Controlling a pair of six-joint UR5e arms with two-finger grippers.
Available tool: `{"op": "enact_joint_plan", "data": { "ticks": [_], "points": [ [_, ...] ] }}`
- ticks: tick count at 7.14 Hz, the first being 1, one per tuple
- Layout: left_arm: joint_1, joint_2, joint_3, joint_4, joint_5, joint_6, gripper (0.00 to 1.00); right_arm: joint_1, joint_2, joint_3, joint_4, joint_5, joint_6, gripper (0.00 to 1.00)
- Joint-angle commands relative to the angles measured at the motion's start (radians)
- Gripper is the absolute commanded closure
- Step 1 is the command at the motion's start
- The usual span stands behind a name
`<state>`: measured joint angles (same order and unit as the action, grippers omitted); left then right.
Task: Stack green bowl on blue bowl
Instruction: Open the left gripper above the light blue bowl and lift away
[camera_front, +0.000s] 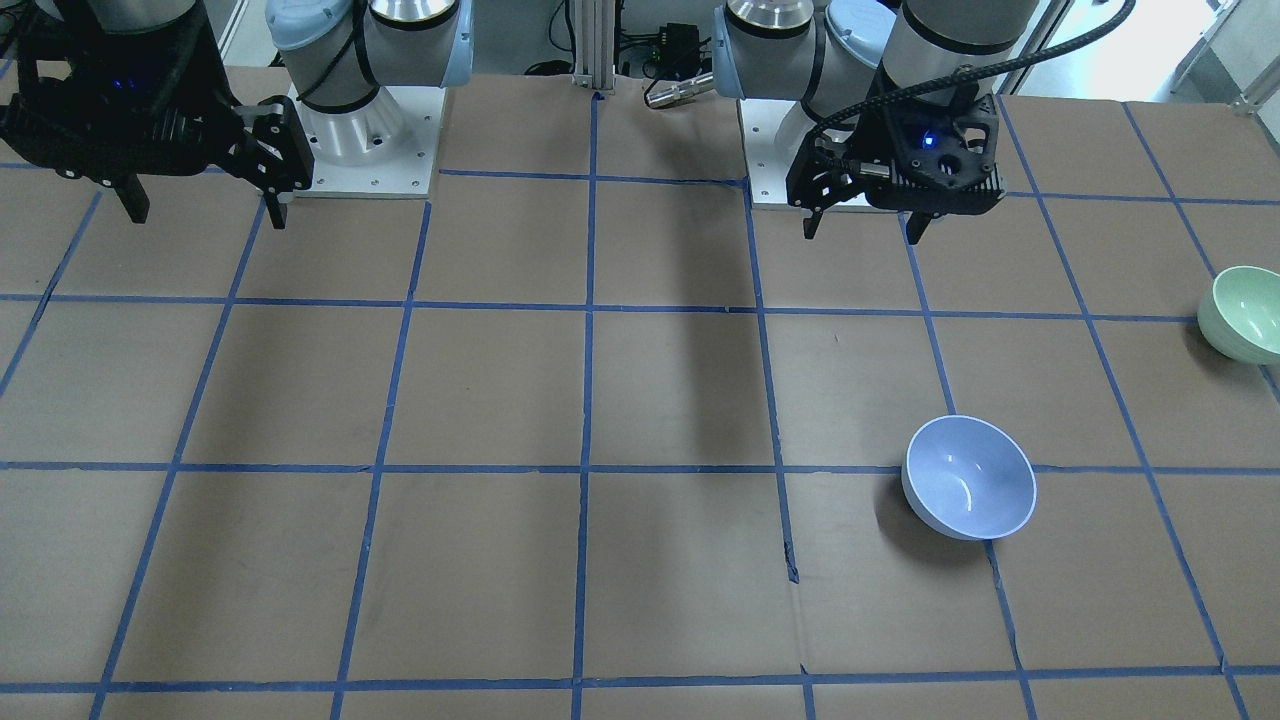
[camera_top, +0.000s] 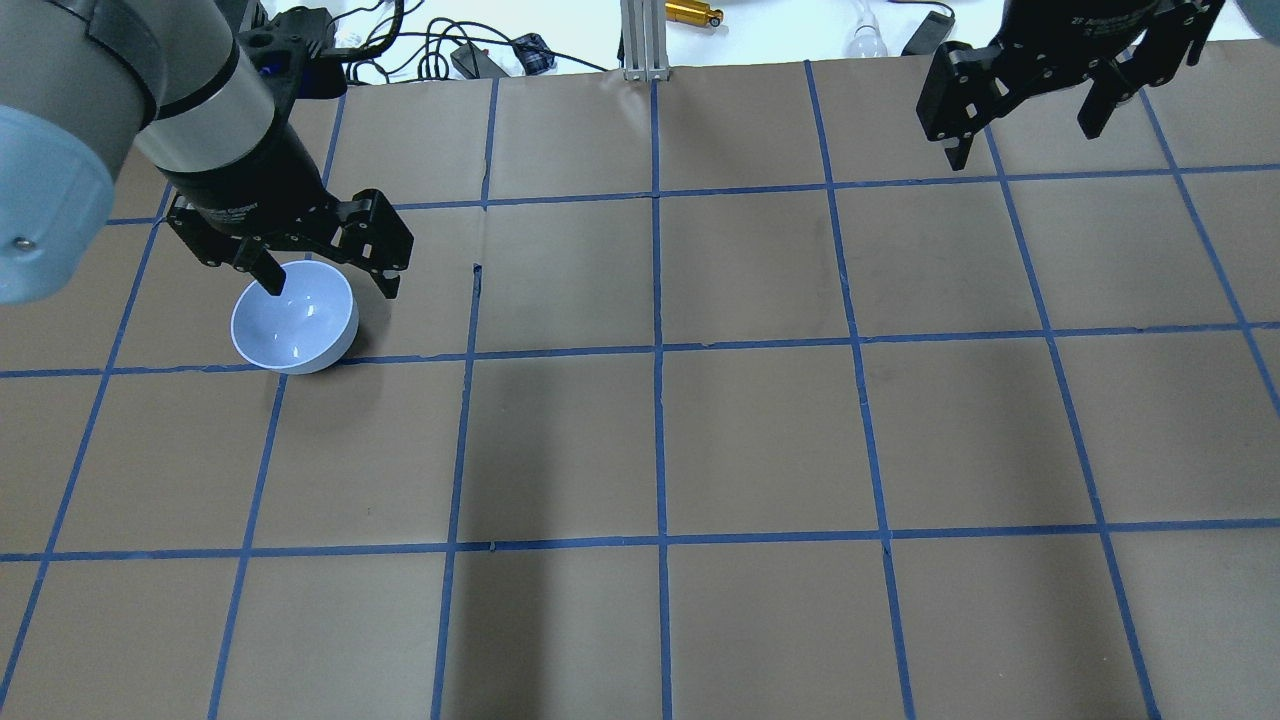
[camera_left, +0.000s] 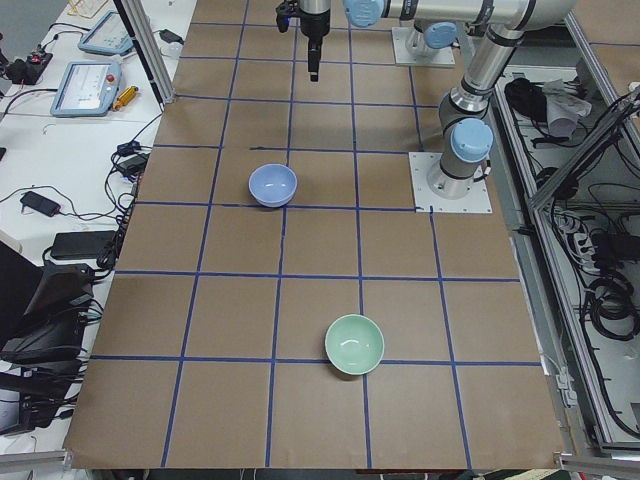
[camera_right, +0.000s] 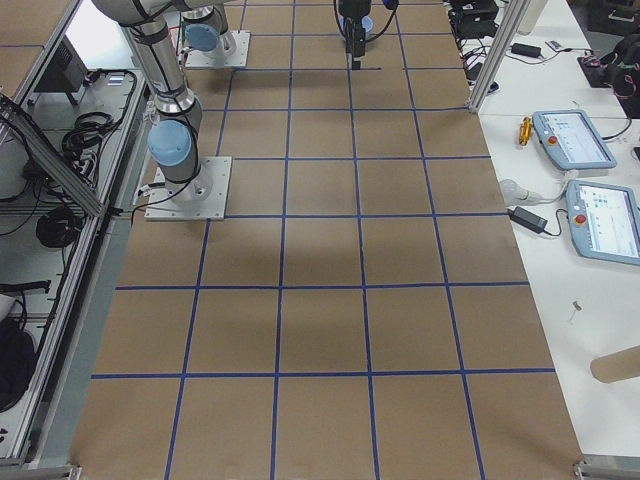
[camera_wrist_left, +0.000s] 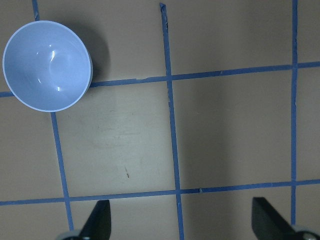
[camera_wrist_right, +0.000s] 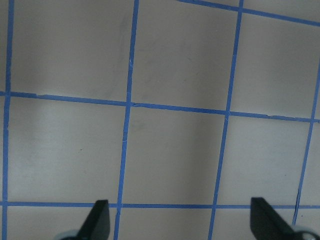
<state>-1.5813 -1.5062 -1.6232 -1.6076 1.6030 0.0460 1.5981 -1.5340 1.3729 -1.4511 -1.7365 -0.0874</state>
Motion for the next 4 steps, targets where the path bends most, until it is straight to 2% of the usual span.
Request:
{"op": "enact_joint_plan", "data": {
  "ticks": [1, 4],
  "points": [
    [0.007, 0.009, -0.009, -0.003, -0.003, 0.002, 0.0, 0.0, 0.0, 0.0, 0.0, 0.0, 0.0, 0.0],
    [0.009, 0.017, -0.015, -0.012, 0.005, 0.006, 0.0, 0.0, 0.0, 0.0, 0.0, 0.0, 0.0, 0.0]
  ]
}}
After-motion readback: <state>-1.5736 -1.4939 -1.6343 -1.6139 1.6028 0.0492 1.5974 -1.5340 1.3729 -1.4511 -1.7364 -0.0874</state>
